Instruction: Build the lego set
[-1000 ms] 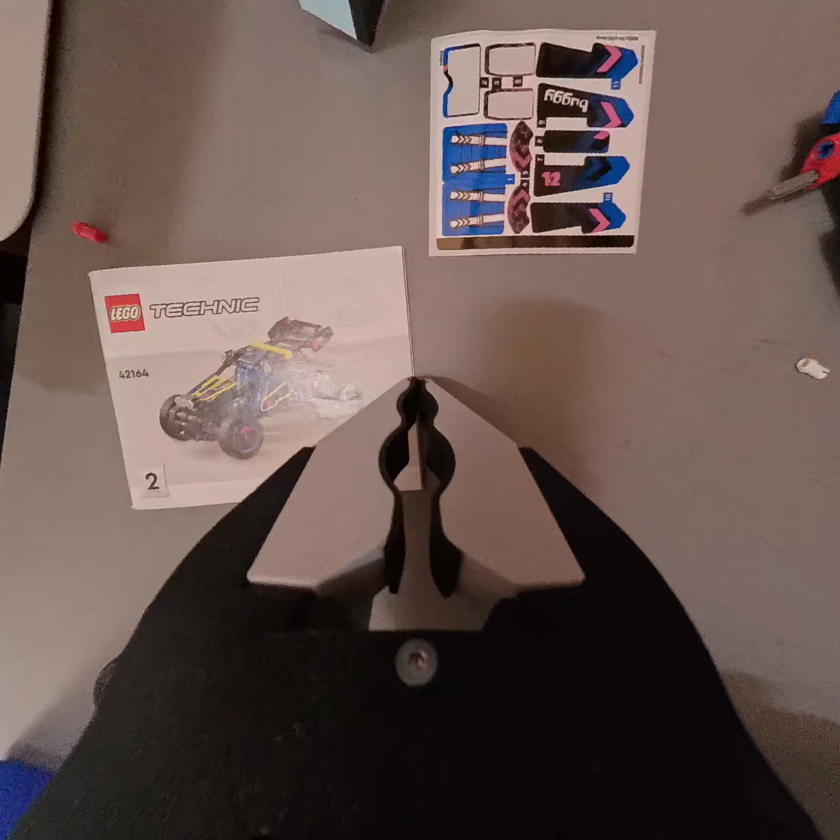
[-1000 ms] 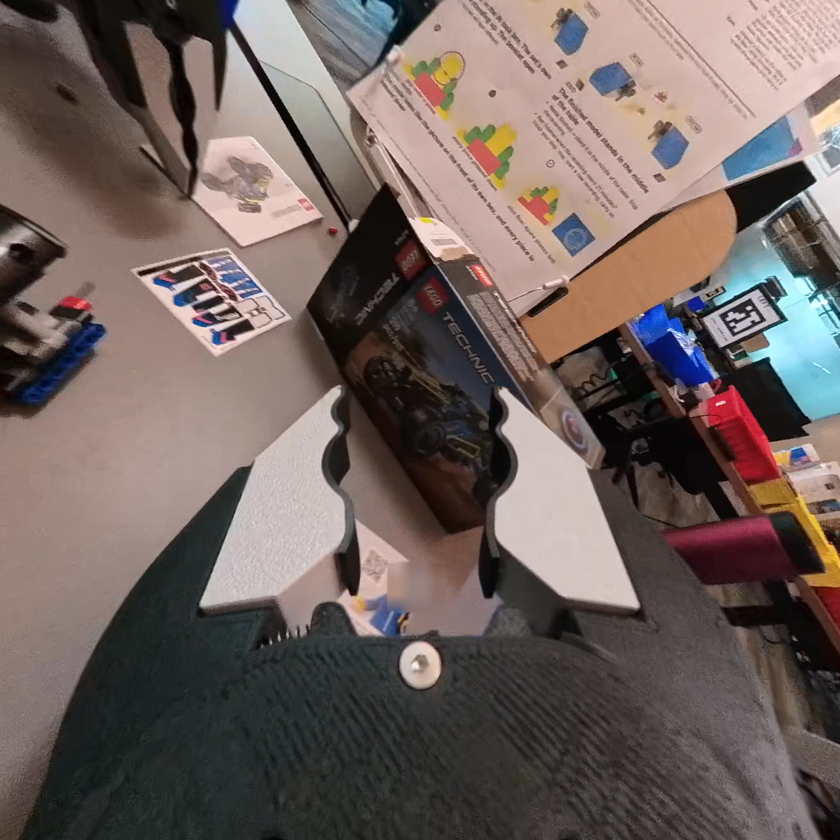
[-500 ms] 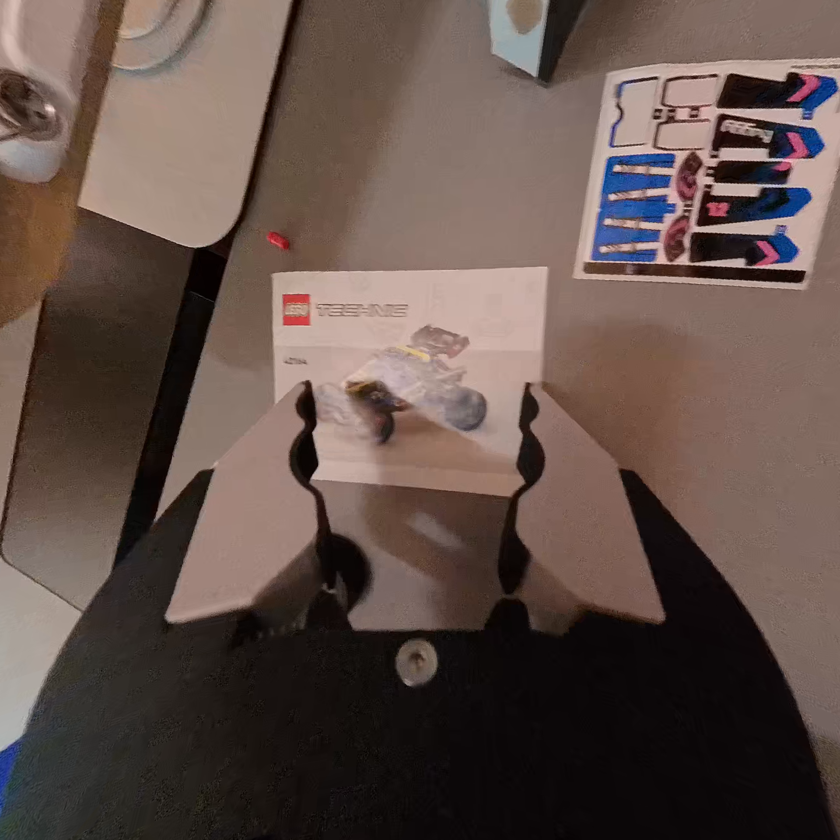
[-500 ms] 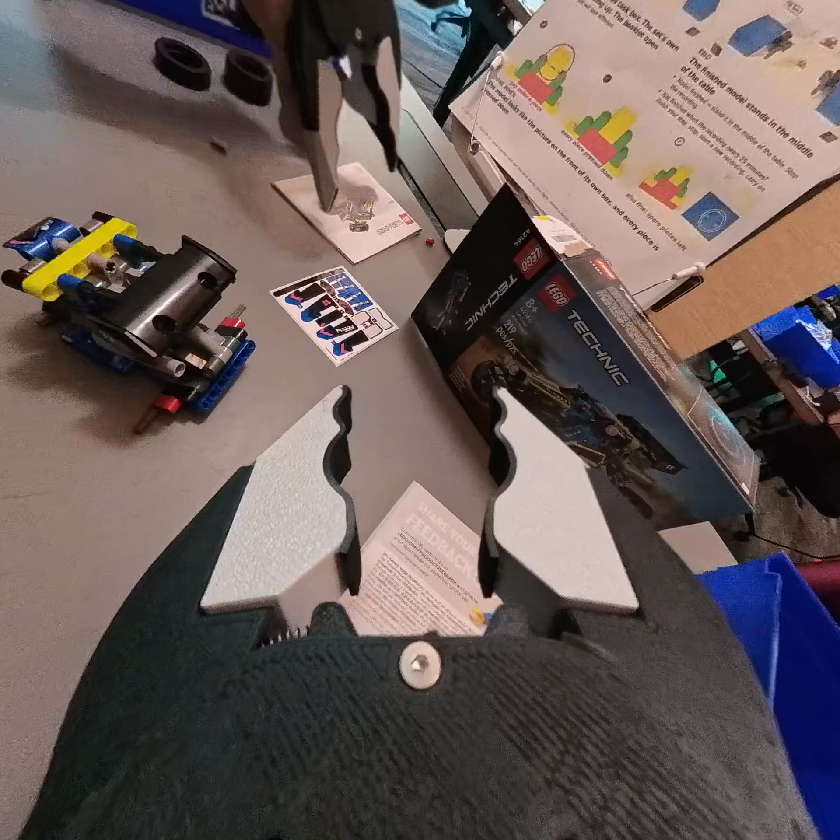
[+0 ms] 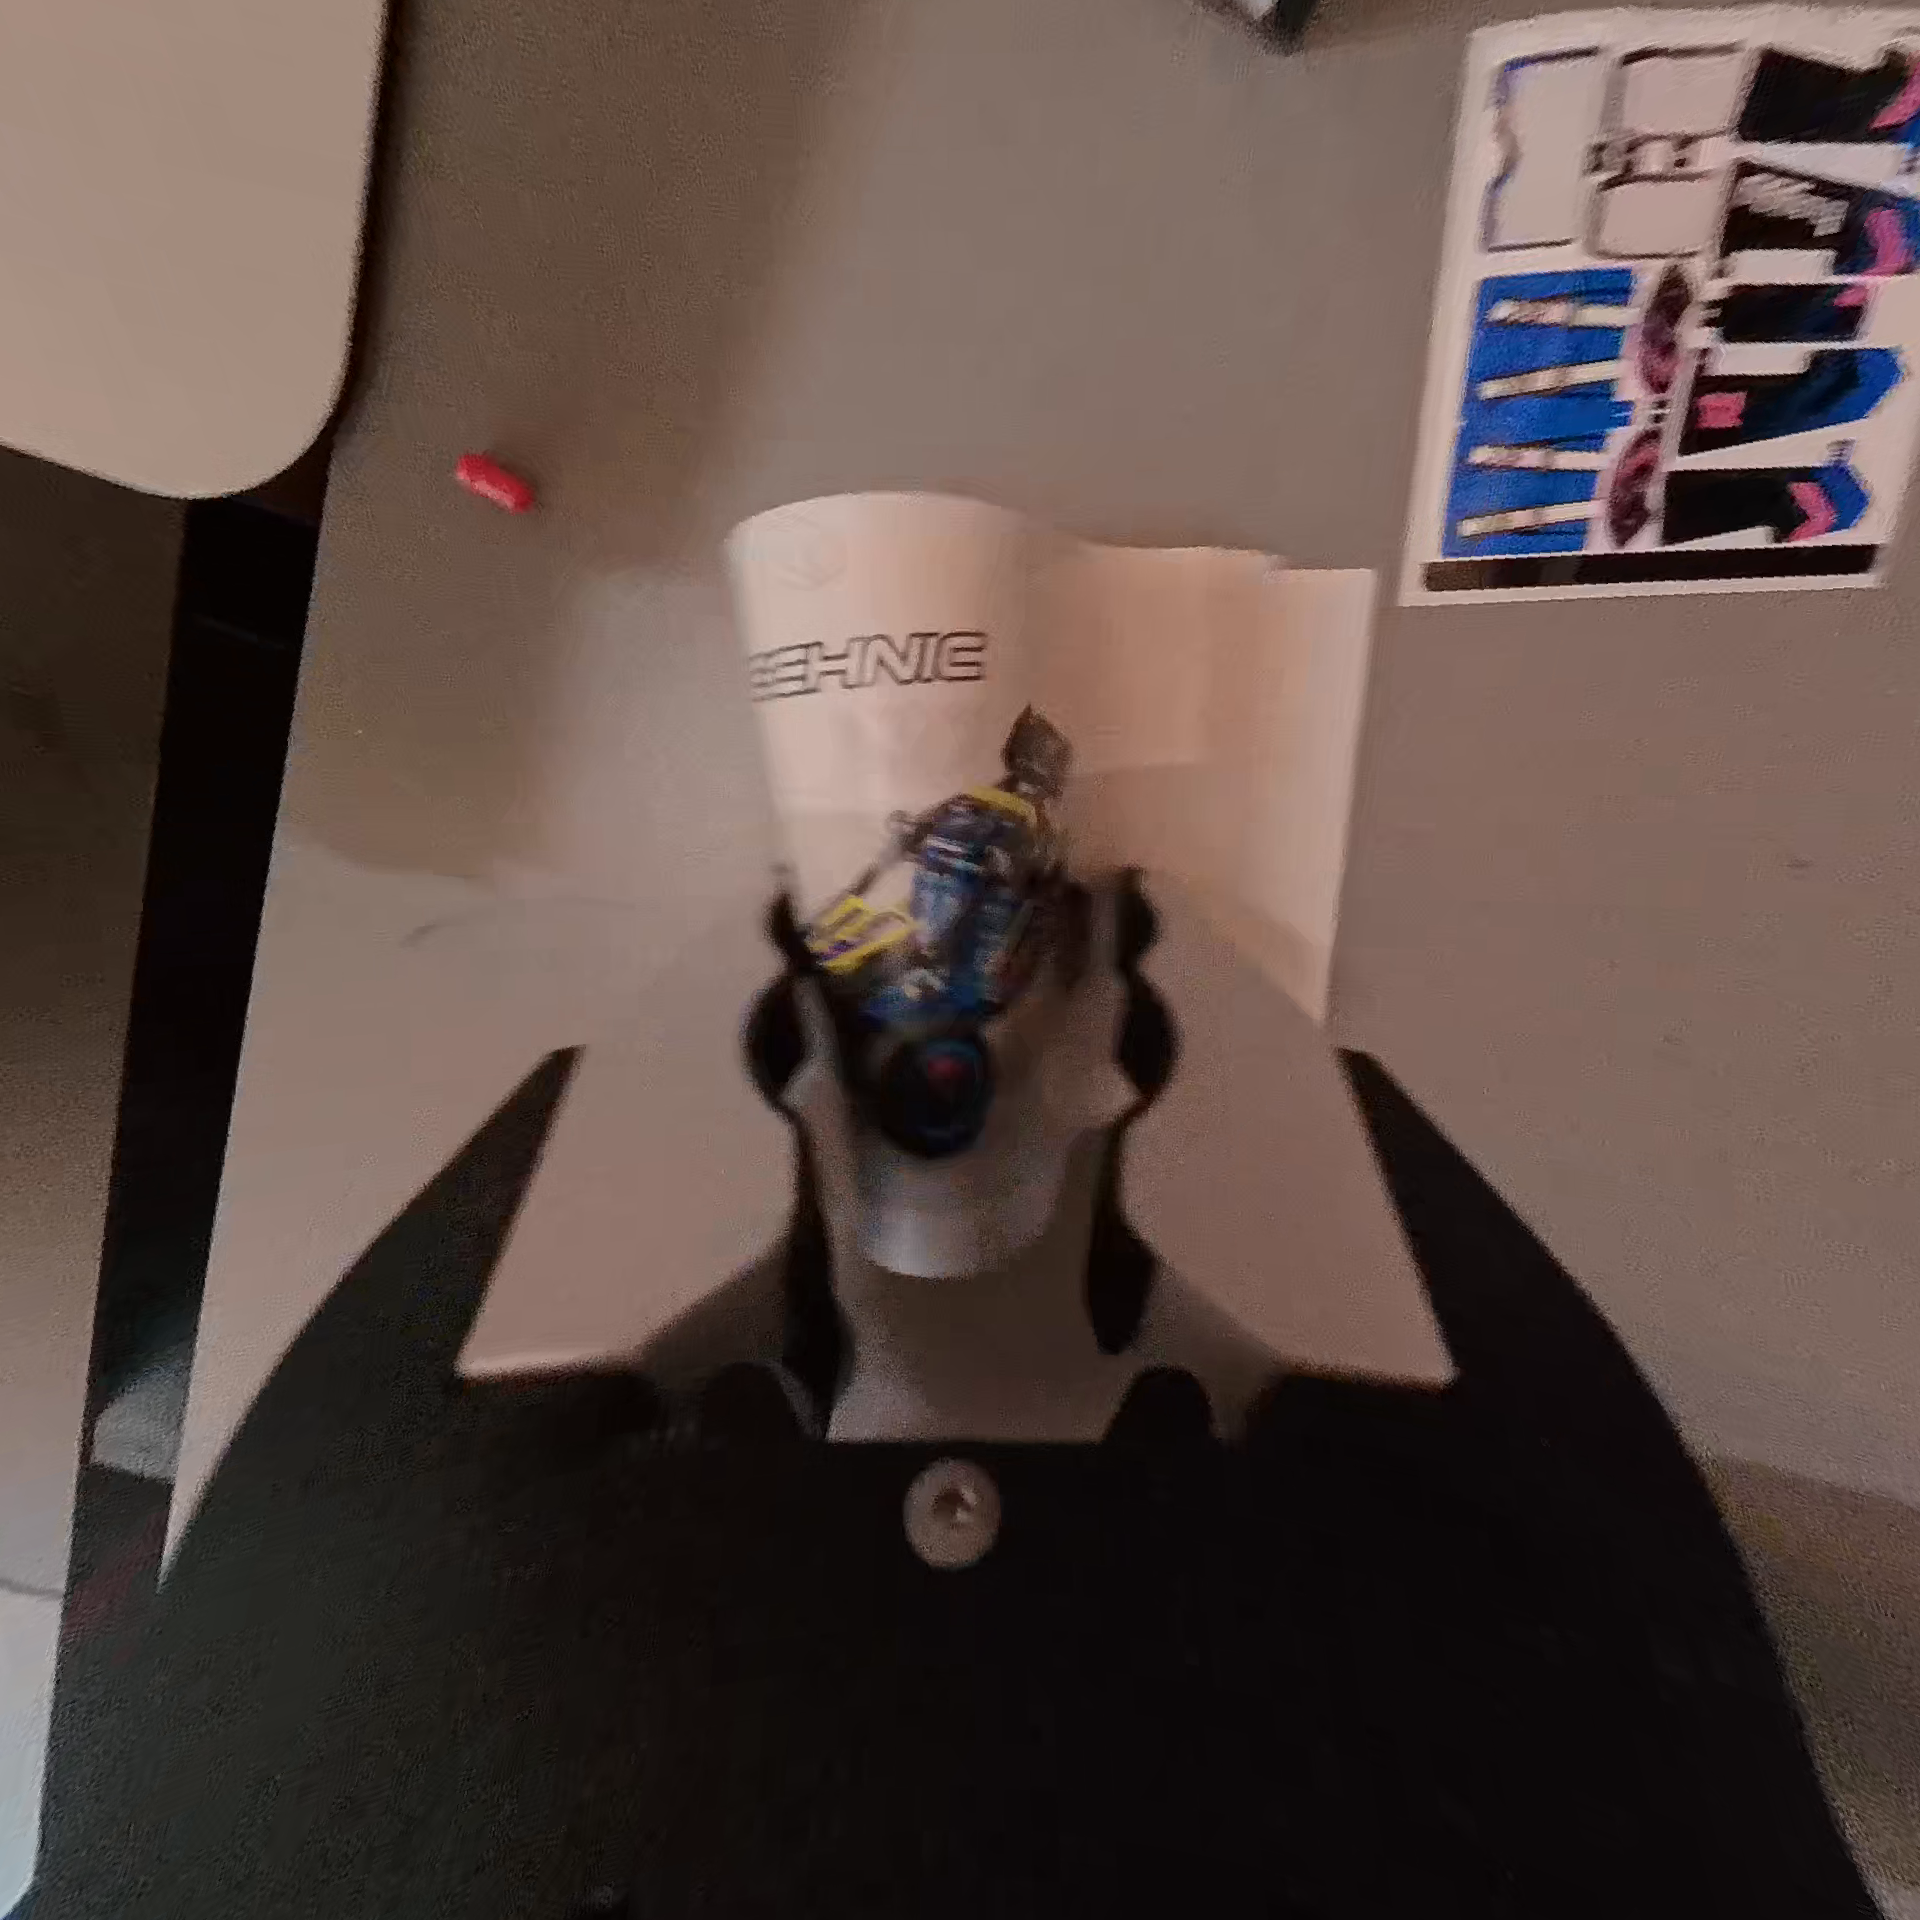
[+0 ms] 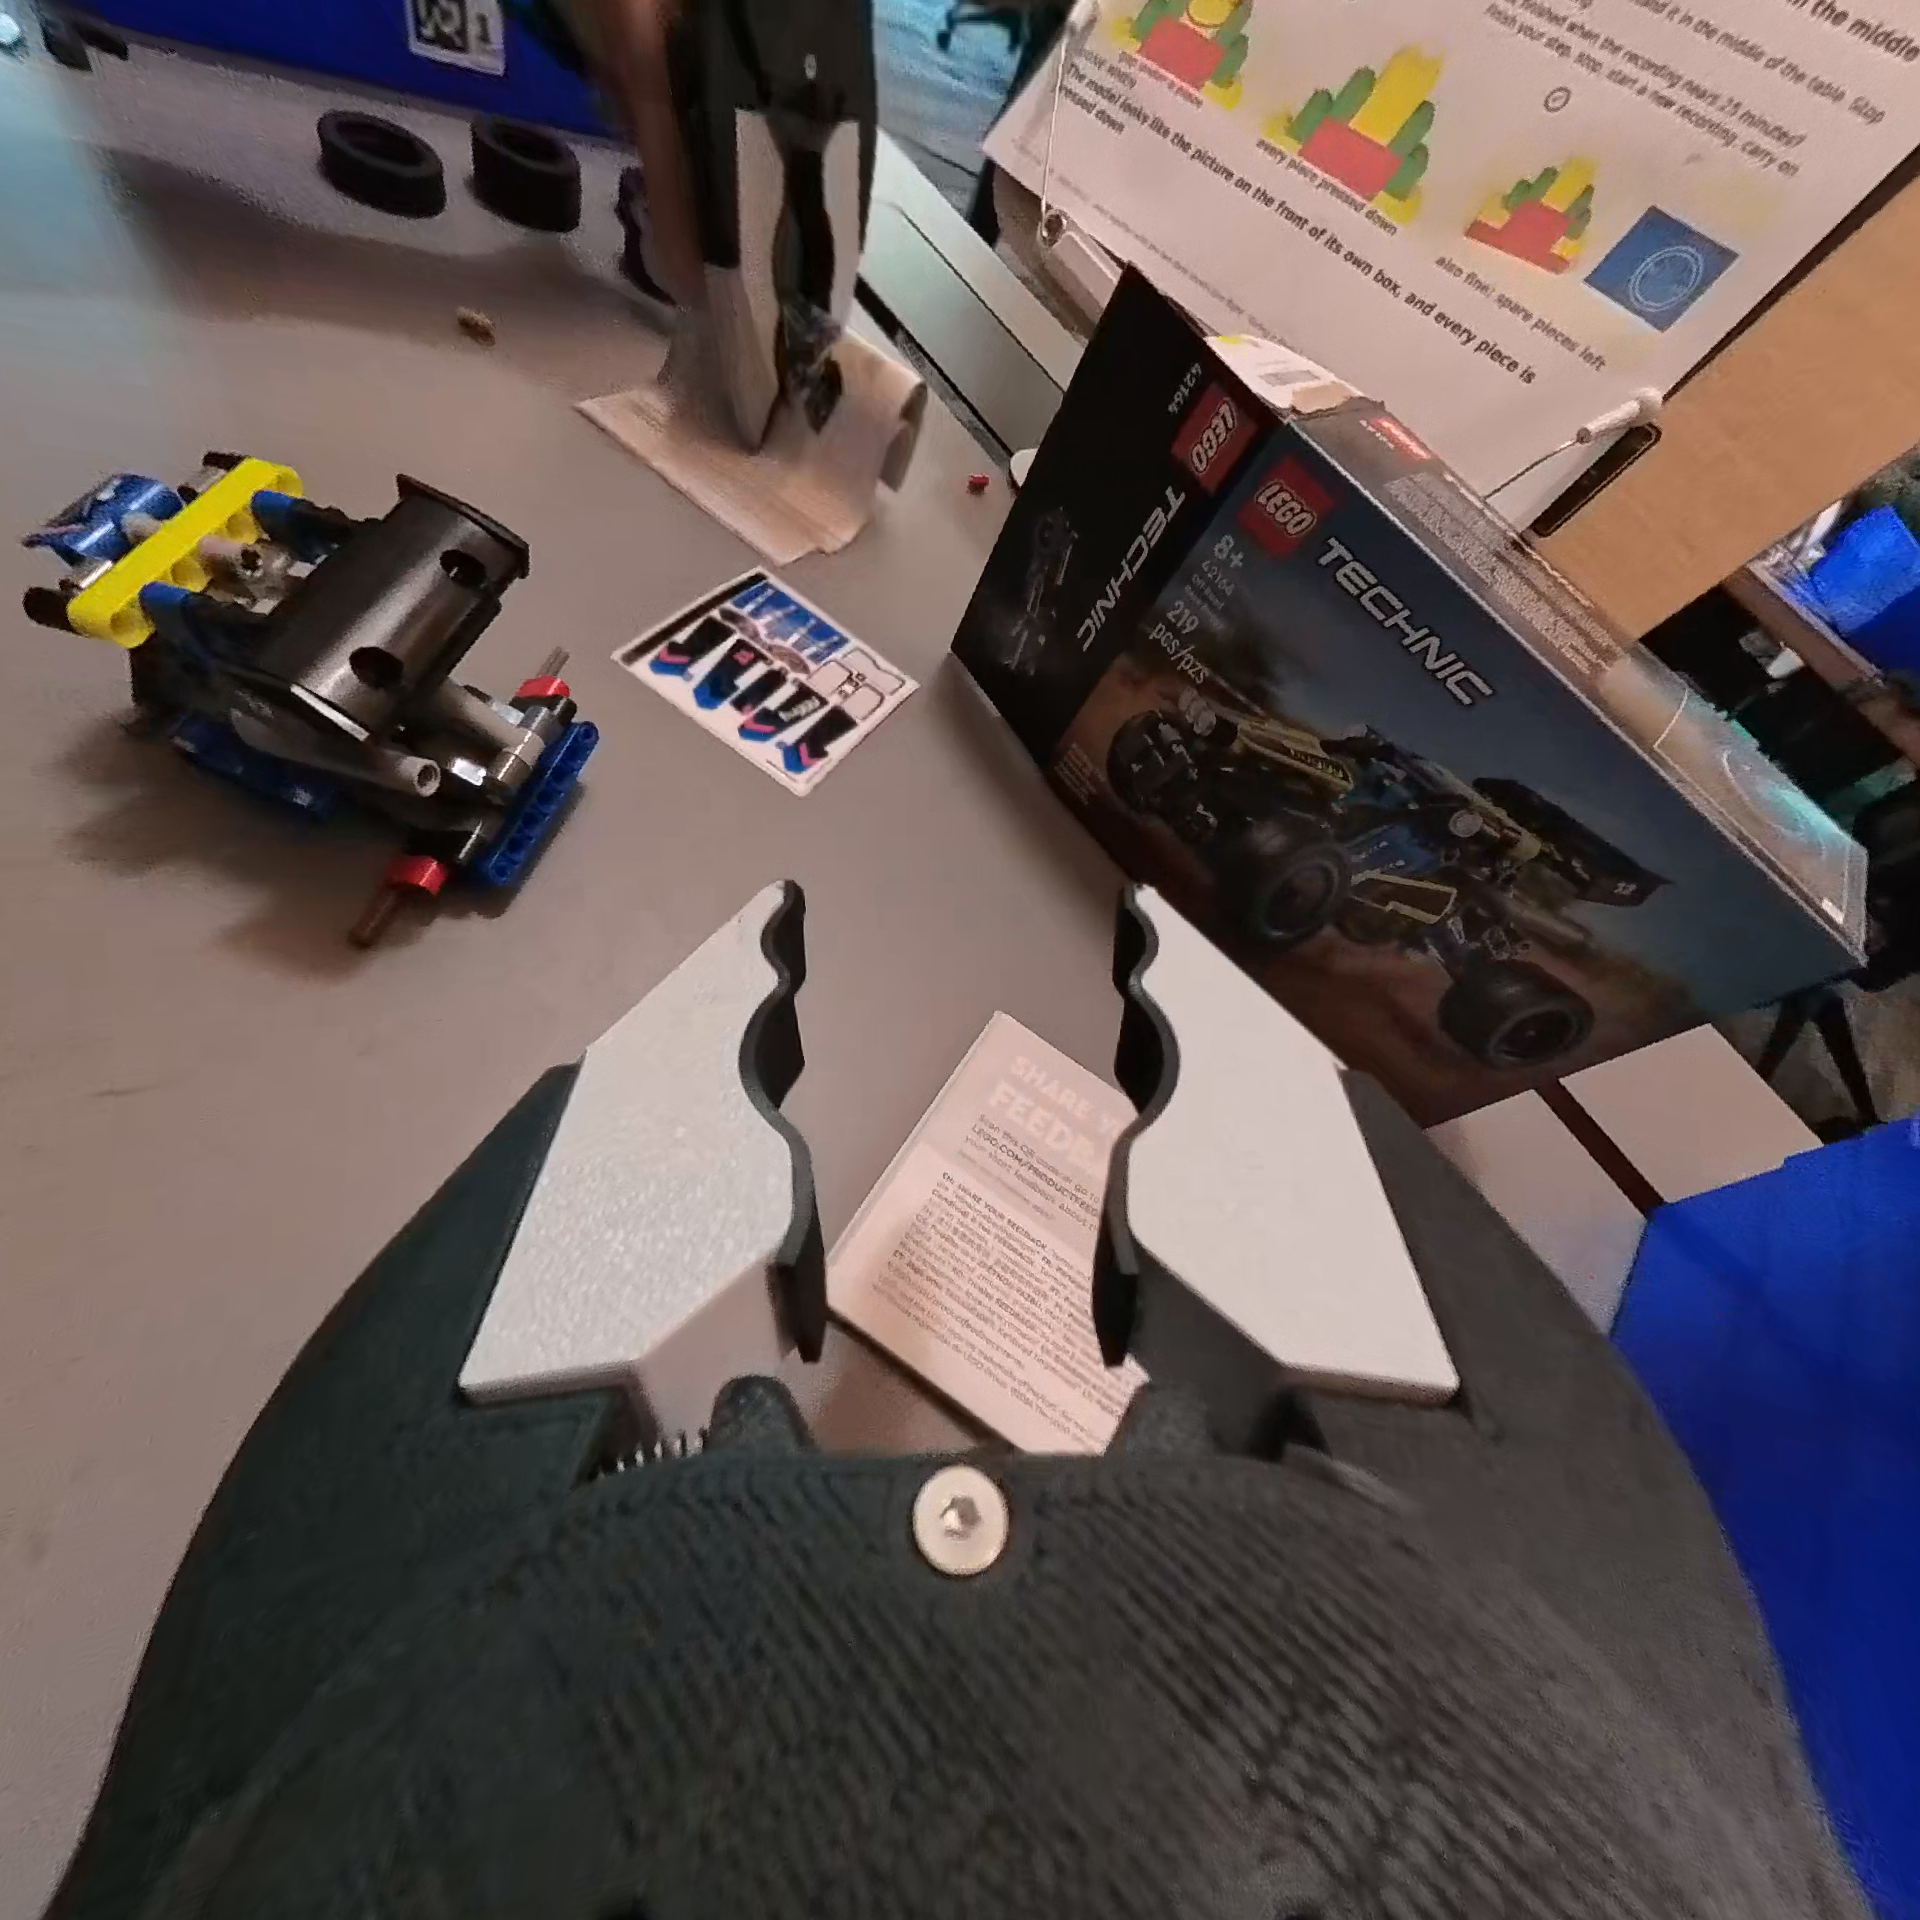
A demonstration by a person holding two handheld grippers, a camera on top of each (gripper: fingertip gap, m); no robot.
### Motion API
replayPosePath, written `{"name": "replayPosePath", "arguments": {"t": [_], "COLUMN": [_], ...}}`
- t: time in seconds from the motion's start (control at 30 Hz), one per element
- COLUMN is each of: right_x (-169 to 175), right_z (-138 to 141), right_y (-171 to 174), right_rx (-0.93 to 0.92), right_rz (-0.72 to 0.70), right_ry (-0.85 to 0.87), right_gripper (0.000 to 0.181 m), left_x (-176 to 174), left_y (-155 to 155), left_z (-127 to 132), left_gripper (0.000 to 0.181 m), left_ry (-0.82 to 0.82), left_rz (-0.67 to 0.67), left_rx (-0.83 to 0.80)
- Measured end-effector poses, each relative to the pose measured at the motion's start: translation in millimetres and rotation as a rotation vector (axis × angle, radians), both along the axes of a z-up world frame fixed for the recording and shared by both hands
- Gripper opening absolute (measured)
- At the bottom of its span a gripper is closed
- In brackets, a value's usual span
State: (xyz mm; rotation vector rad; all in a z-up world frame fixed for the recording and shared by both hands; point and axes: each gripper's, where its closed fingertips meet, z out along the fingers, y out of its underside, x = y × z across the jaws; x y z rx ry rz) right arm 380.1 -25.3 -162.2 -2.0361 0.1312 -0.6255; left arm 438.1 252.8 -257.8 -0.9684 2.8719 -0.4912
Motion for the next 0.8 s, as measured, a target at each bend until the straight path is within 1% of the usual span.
{"name": "replayPosePath", "arguments": {"t": [0.03,0.07,0.1,0.13,0.17,0.2,0.23,0.3,0.33,0.37,0.4,0.43,0.47,0.5,0.53,0.6,0.67,0.7,0.73,0.8], "right_x": [0,0,1,1,2,2,-1,-10,-15,-23,-31,-39,-46,-54,-62,-77,-92,-100,-105,-120], "right_z": [2,4,4,5,7,10,14,26,32,40,48,56,64,72,78,90,89,90,94,100], "right_y": [2,4,4,3,0,-4,-8,-17,-21,-25,-27,-28,-26,-23,-20,-18,-20,-23,-28,-42], "right_rx": [0.016,0.024,0.026,0.021,0.015,0.014,0.019,0.046,0.078,0.129,0.199,0.287,0.388,0.49,0.581,0.726,0.766,0.781,0.816,0.857], "right_rz": [-0.001,-0.002,-0.006,-0.012,-0.023,-0.037,-0.043,-0.047,-0.051,-0.047,-0.039,-0.027,-0.004,0.029,0.067,0.156,0.218,0.253,0.272,0.325], "right_ry": [0.002,0.003,0.001,-0.002,-0.006,-0.01,-0.011,0.0,0.009,0.028,0.067,0.124,0.19,0.263,0.34,0.474,0.566,0.585,0.583,0.549], "right_gripper": [0.059,0.059,0.058,0.059,0.059,0.059,0.059,0.059,0.059,0.06,0.06,0.063,0.068,0.072,0.071,0.072,0.075,0.075,0.067,0.021], "left_x": [-2,-2,-4,-8,-10,-12,-13,-22,-32,-43,-55,-68,-83,-98,-112,-133,-153,-161,-167,-170], "left_y": [-5,-6,-7,-10,-11,-11,-11,-8,-14,-27,-46,-71,-101,-133,-165,-225,-275,-295,-310,-330], "left_z": [3,4,6,13,24,42,65,120,149,179,206,227,238,241,238,226,214,210,205,191], "left_gripper": [0.033,0.034,0.031,0.023,0.024,0.022,0.022,0.021,0.02,0.02,0.021,0.02,0.022,0.024,0.027,0.029,0.03,0.031,0.032,0.036], "left_ry": [-0.029,-0.077,-0.114,-0.139,-0.178,-0.234,-0.303,-0.466,-0.537,-0.602,-0.653,-0.674,-0.654,-0.606,-0.555,-0.456,-0.328,-0.268,-0.218,-0.177], "left_rz": [0.002,0.016,0.024,0.038,0.066,0.101,0.143,0.226,0.238,0.245,0.245,0.226,0.187,0.143,0.101,0.045,-0.015,-0.034,-0.055,-0.073], "left_rx": [-0.022,-0.014,-0.017,-0.04,-0.068,-0.102,-0.135,-0.174,-0.209,-0.267,-0.345,-0.43,-0.51,-0.582,-0.651,-0.789,-0.944,-1.017,-1.067,-1.093]}}
